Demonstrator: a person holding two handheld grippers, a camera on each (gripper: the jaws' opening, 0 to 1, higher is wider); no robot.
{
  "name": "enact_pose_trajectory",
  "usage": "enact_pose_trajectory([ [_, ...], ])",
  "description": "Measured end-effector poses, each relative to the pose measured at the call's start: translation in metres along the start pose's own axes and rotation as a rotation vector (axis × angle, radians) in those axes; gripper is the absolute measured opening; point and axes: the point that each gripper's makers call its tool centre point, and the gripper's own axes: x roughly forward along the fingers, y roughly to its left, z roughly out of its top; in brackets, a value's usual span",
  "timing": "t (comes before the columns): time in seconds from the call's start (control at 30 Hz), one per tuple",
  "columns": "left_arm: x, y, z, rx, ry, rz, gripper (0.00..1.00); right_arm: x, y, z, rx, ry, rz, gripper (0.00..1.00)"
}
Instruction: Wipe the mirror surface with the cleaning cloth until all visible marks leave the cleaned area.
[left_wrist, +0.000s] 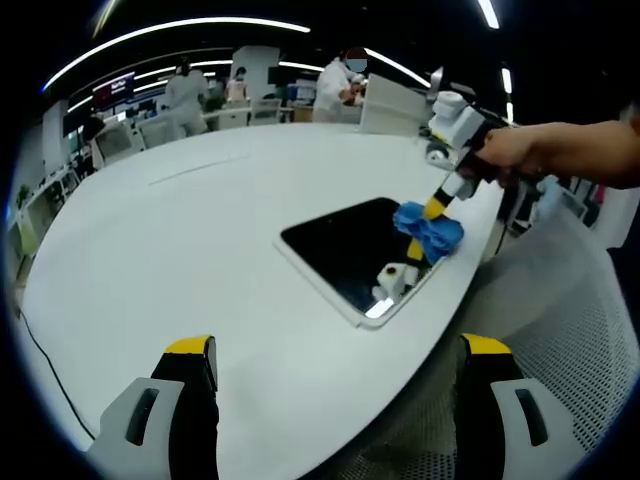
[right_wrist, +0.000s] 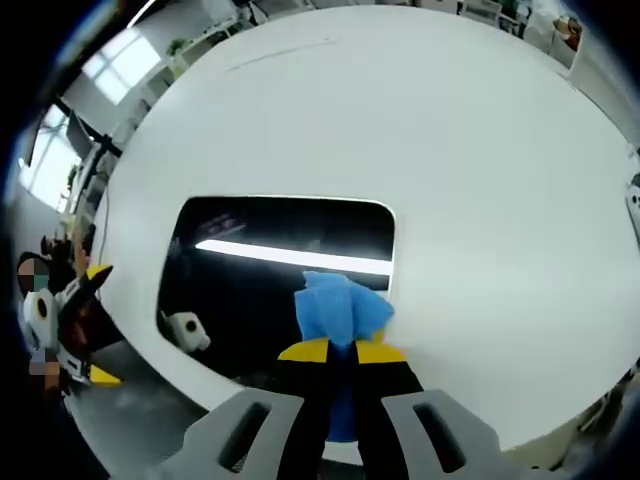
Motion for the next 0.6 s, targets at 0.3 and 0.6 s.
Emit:
enact_pose_trajectory([
  [0.3, 0.0, 0.0, -0.001, -0.003, 0.002, -0.004, 1.0, 0.006, -0.004, 0.023, -0.002, -0.009, -0.013, 0.01],
  [0.6, 0.0, 0.0, -0.001, -0.001, 0.006, -0.007, 1.0, 0.015, -0.01, 0.043, -0.011, -0.019, -0.028, 0.01],
])
